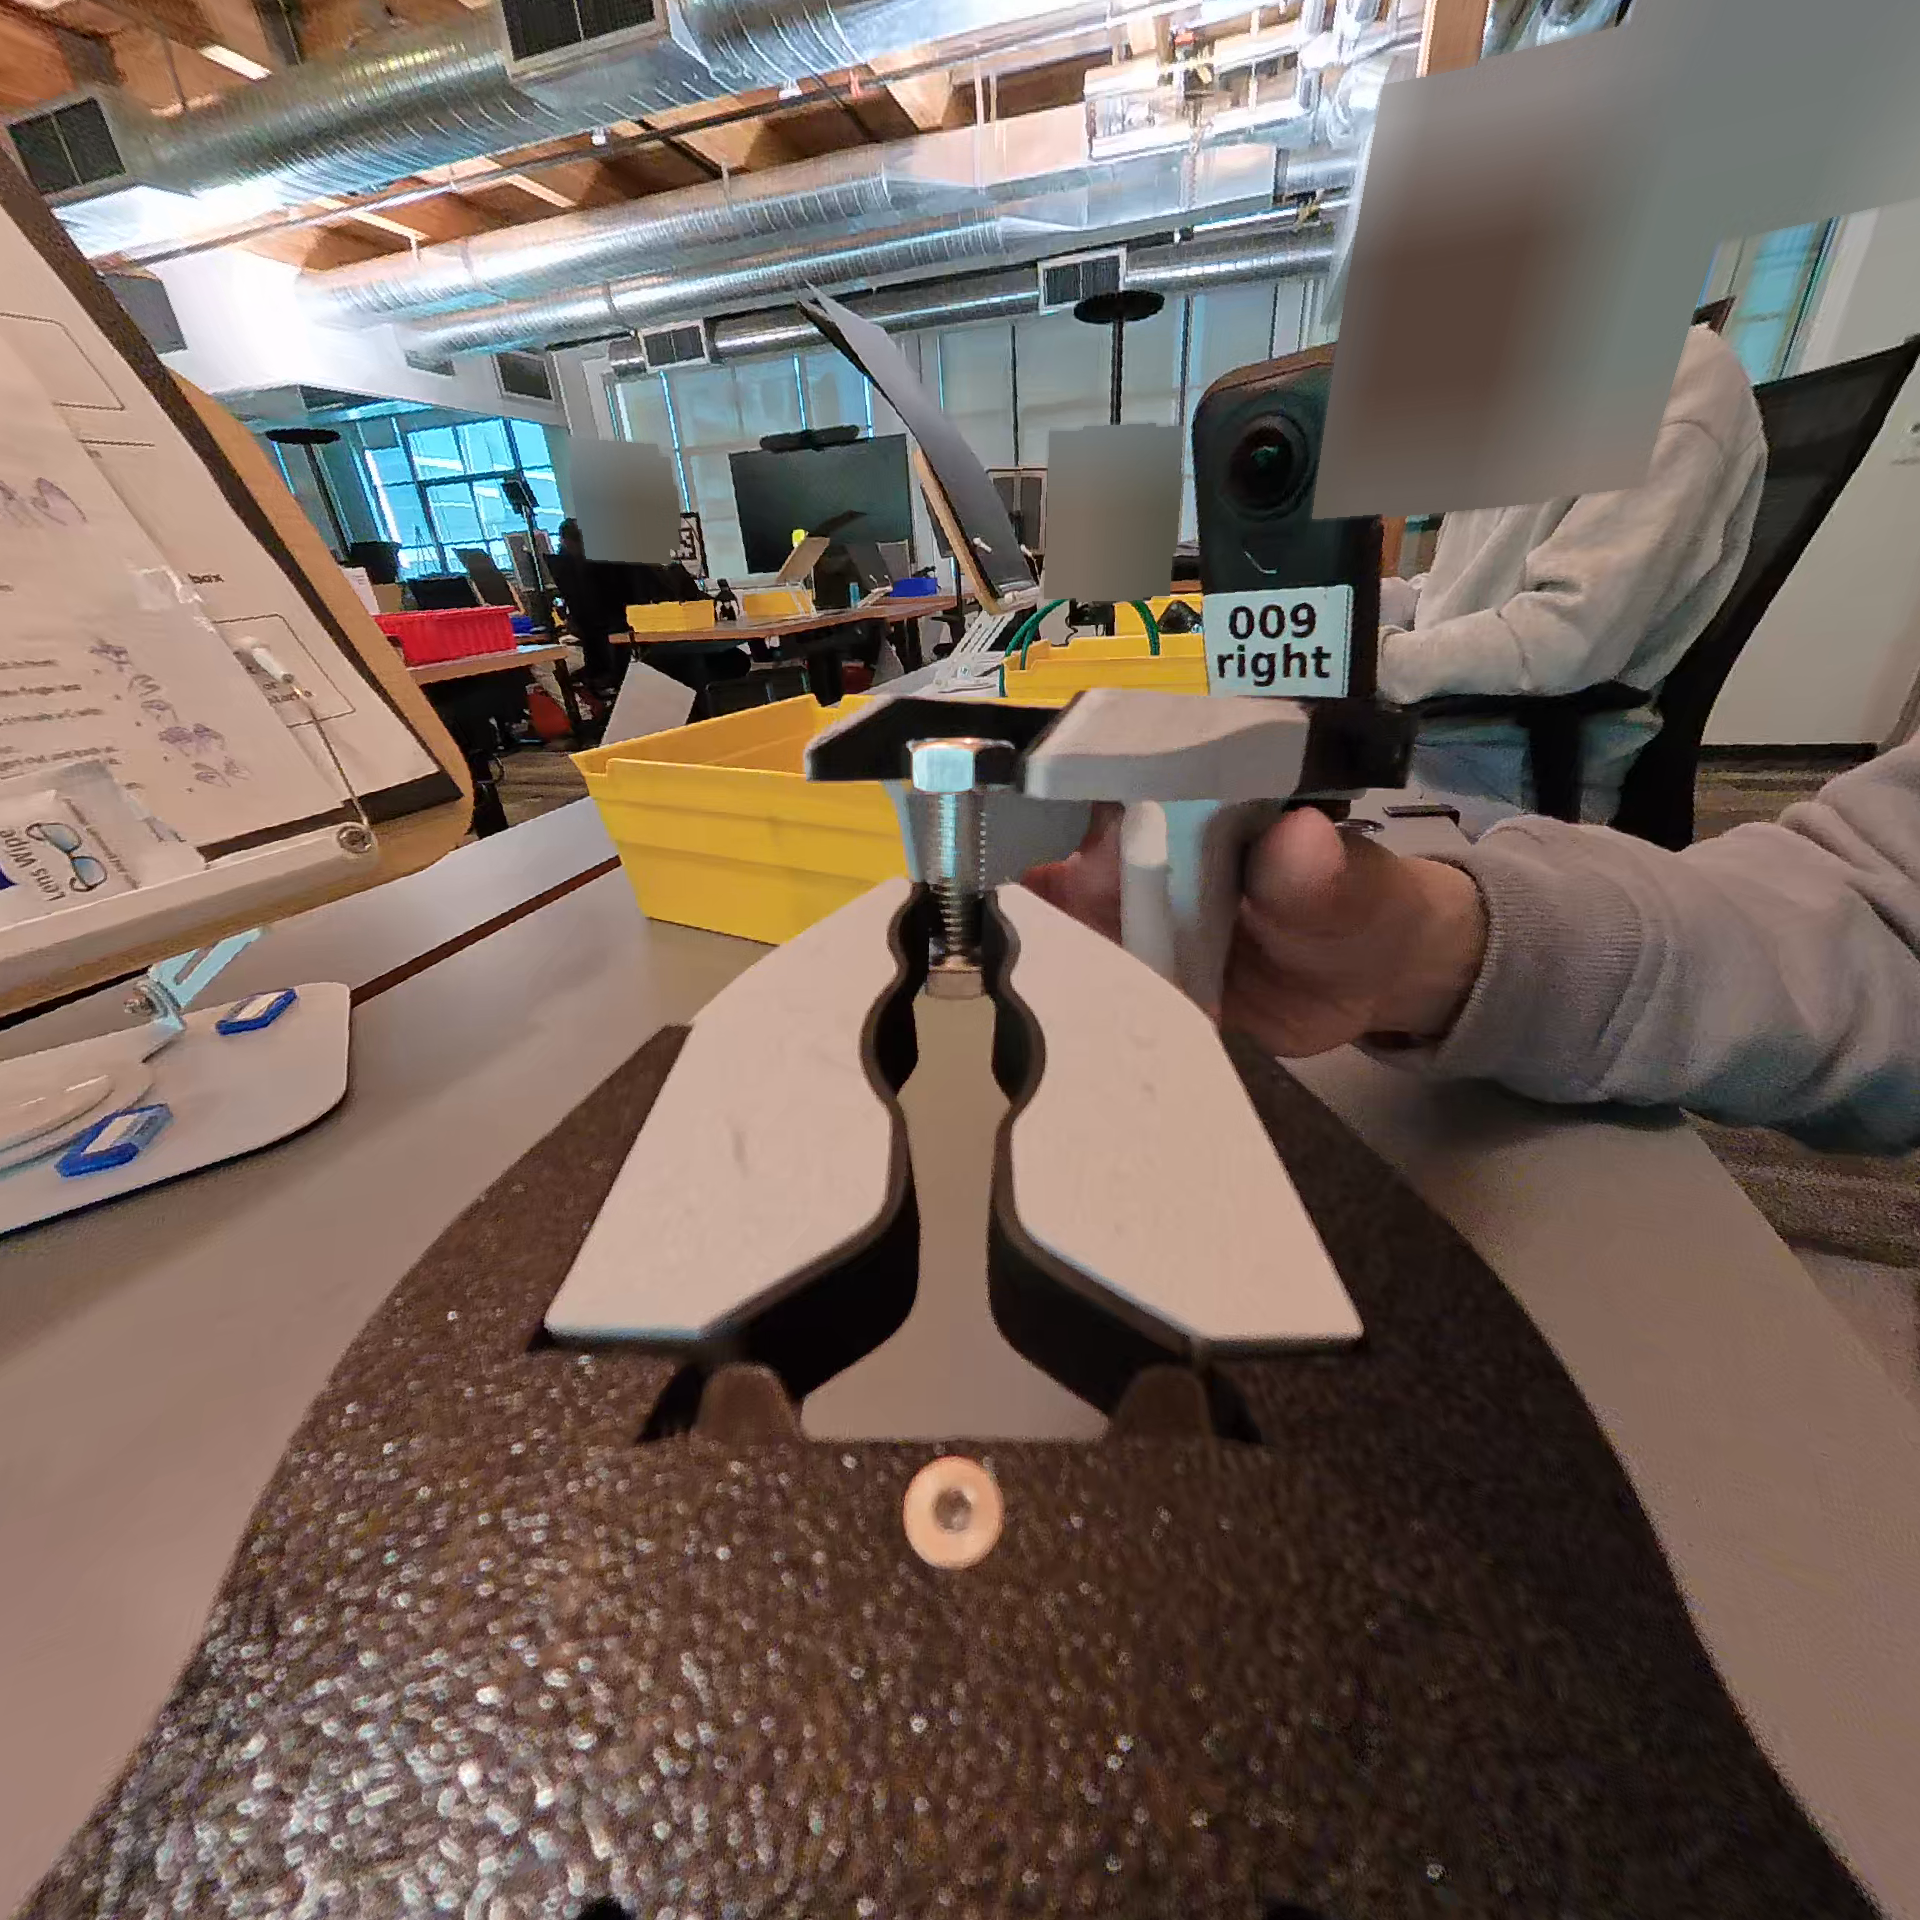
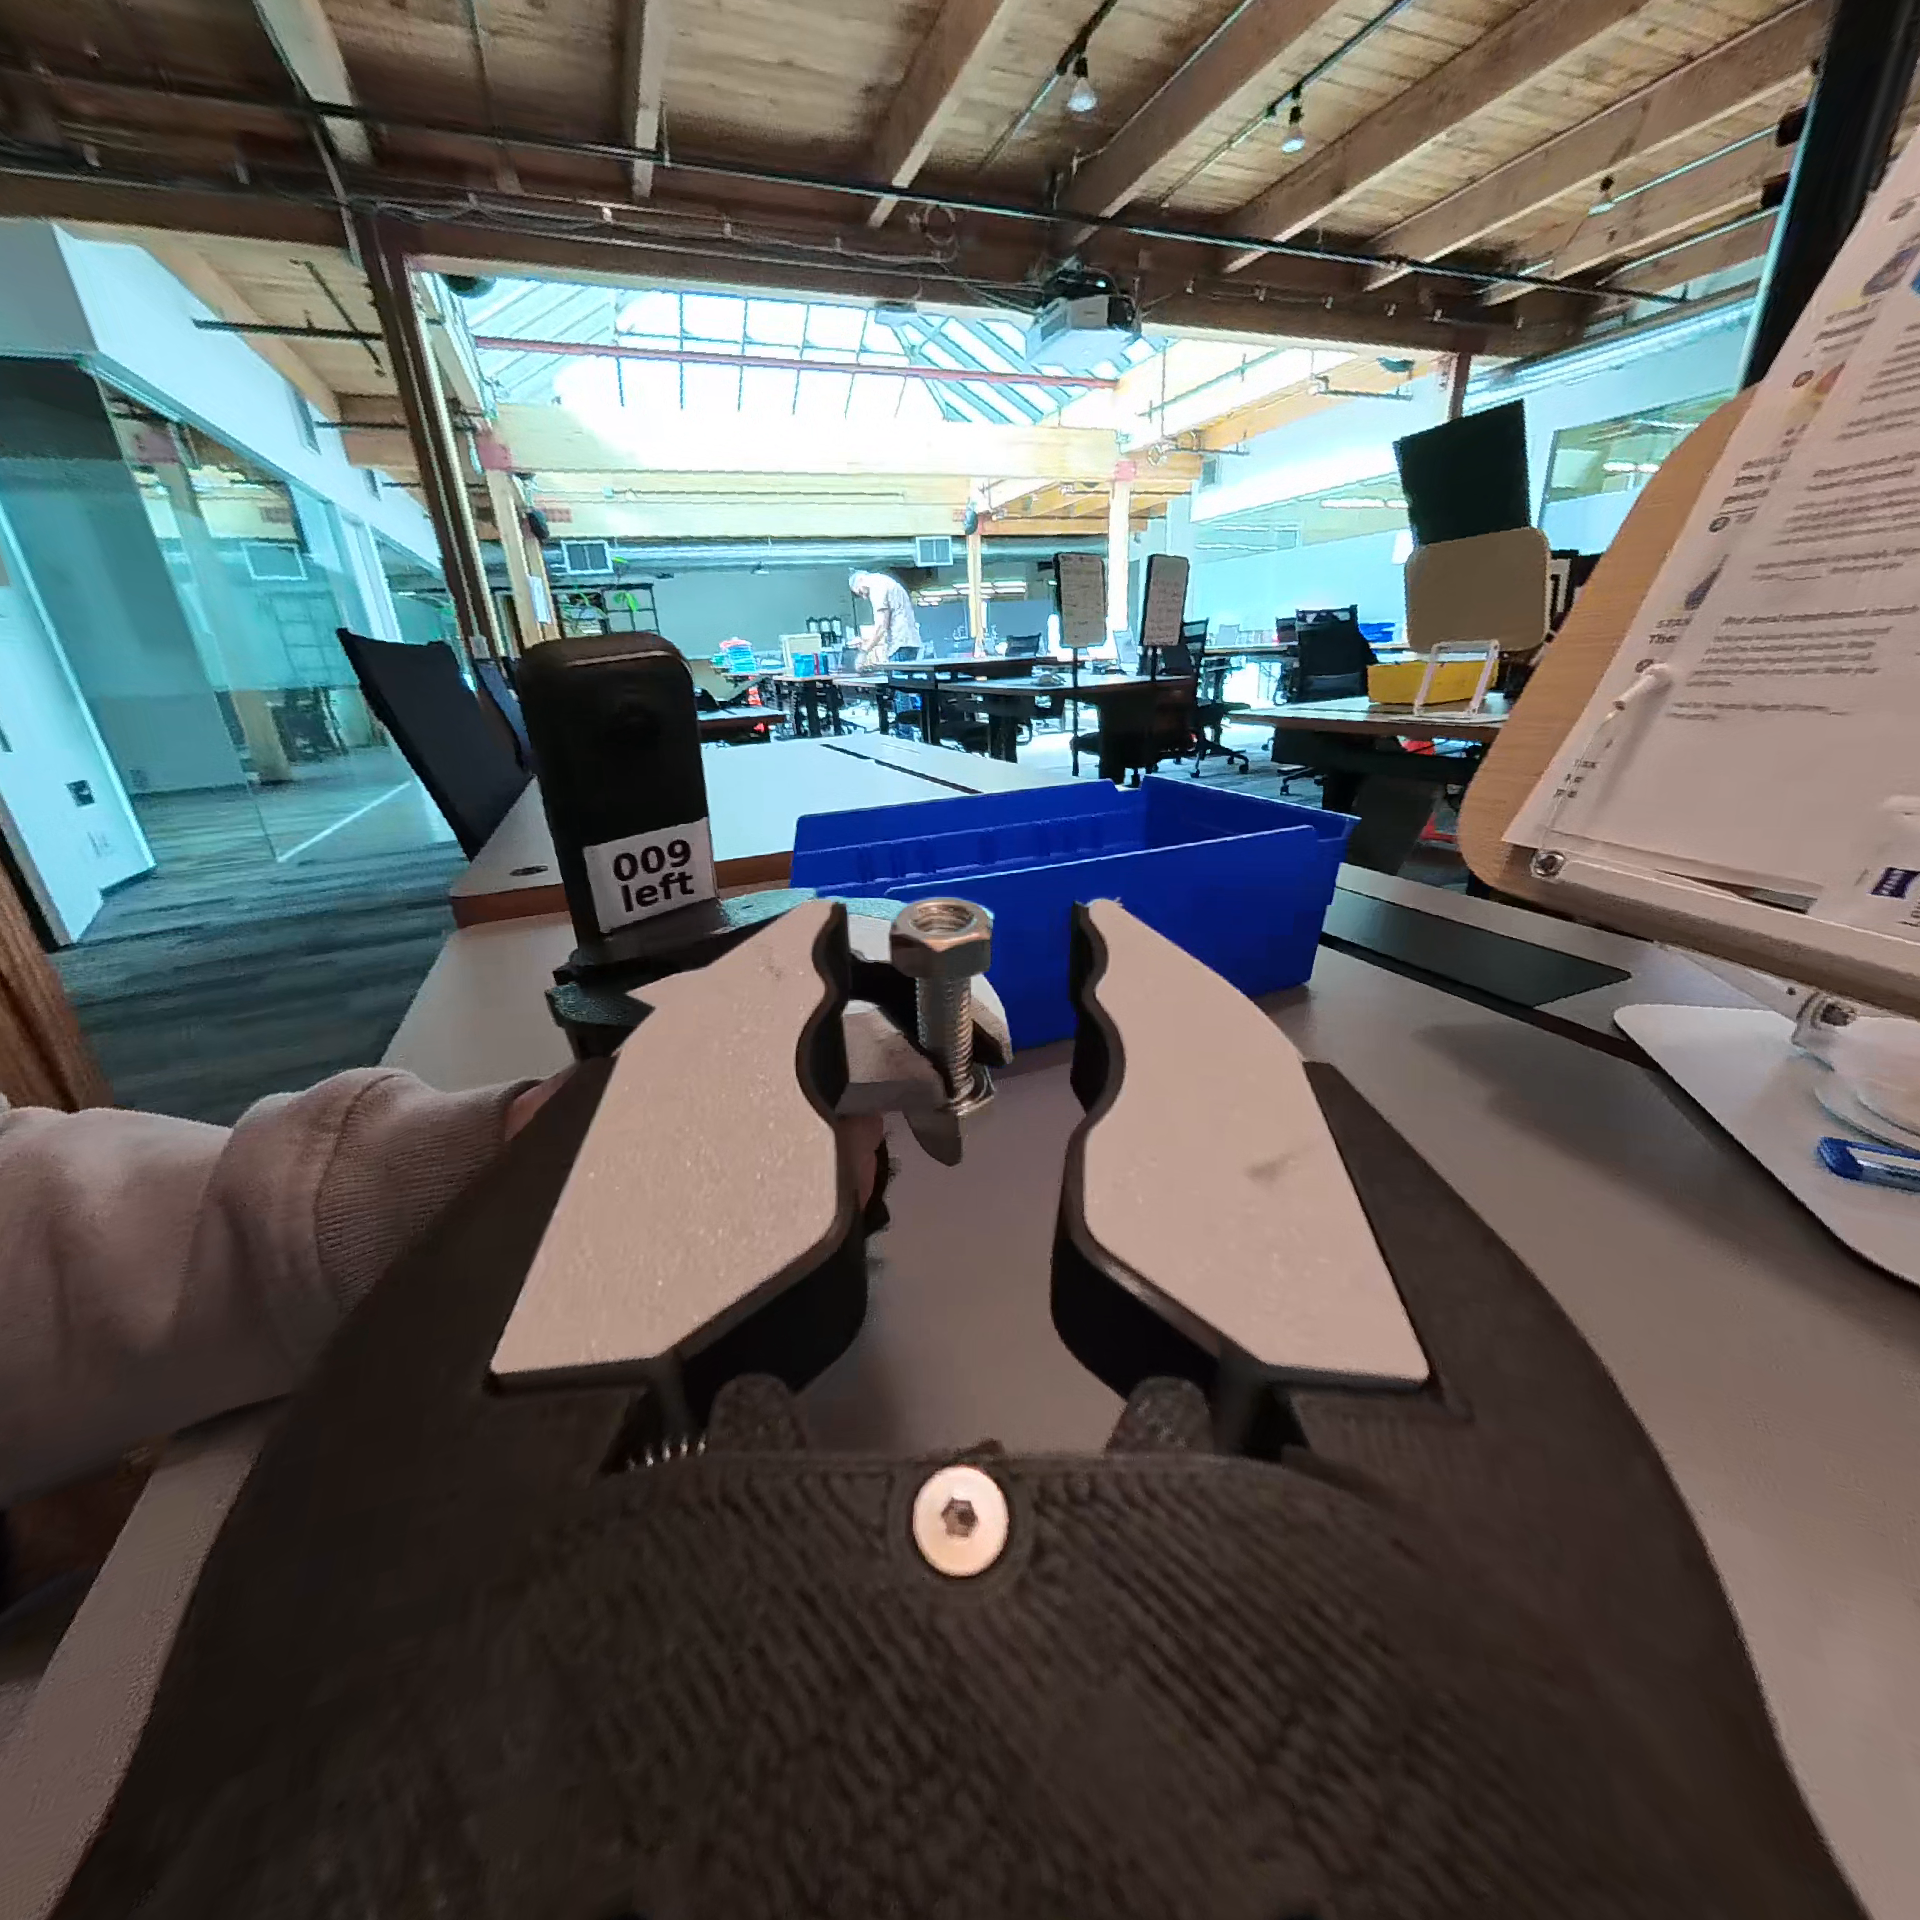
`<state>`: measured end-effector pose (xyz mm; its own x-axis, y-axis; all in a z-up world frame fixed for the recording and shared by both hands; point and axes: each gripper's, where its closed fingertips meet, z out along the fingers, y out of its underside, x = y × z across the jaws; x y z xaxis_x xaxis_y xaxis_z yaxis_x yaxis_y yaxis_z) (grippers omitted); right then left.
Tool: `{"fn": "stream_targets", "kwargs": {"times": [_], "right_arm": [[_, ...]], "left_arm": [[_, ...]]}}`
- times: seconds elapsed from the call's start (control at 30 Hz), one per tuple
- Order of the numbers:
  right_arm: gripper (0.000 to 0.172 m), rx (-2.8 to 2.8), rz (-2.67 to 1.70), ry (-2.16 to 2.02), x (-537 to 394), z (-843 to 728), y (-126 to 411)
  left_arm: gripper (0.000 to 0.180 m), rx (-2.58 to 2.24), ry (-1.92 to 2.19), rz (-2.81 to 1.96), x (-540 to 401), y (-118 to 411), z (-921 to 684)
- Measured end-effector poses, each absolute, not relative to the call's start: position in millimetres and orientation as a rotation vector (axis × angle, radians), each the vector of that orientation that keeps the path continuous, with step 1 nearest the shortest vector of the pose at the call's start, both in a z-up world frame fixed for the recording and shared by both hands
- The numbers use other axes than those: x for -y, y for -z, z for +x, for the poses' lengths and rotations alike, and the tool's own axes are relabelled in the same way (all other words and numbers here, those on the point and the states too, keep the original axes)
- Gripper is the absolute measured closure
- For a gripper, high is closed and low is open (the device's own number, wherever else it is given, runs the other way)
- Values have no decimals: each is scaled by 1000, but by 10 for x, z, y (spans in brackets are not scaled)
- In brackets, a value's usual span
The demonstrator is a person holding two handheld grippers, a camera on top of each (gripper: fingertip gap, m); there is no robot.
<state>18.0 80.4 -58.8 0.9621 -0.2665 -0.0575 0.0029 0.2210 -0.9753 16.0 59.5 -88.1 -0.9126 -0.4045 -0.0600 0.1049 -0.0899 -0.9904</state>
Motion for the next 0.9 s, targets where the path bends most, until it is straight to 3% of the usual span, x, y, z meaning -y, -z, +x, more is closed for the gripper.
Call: {"fn": "stream_targets", "kwargs": {"times": [0.2, 0.3, 0.4, 0.6, 0.9], "right_arm": [[127, -277, -1338, 191, -710, 303, 596], [142, -355, -1283, 209, -564, 448, 562], [131, -357, -1251, 137, -539, 433, 528], [130, -228, -1307, 157, -780, 161, 541], [155, -231, -1329, 186, -785, 175, 574]], "left_arm": [[172, -1812, 2081, -361, -661, 854, 198], [172, -1745, 2146, -378, -754, 778, 203], [172, -1759, 2127, -395, -764, 803, 227], [172, -1827, 2039, -338, -642, 874, 190], [172, -1830, 2031, -348, -647, 885, 203]]}}
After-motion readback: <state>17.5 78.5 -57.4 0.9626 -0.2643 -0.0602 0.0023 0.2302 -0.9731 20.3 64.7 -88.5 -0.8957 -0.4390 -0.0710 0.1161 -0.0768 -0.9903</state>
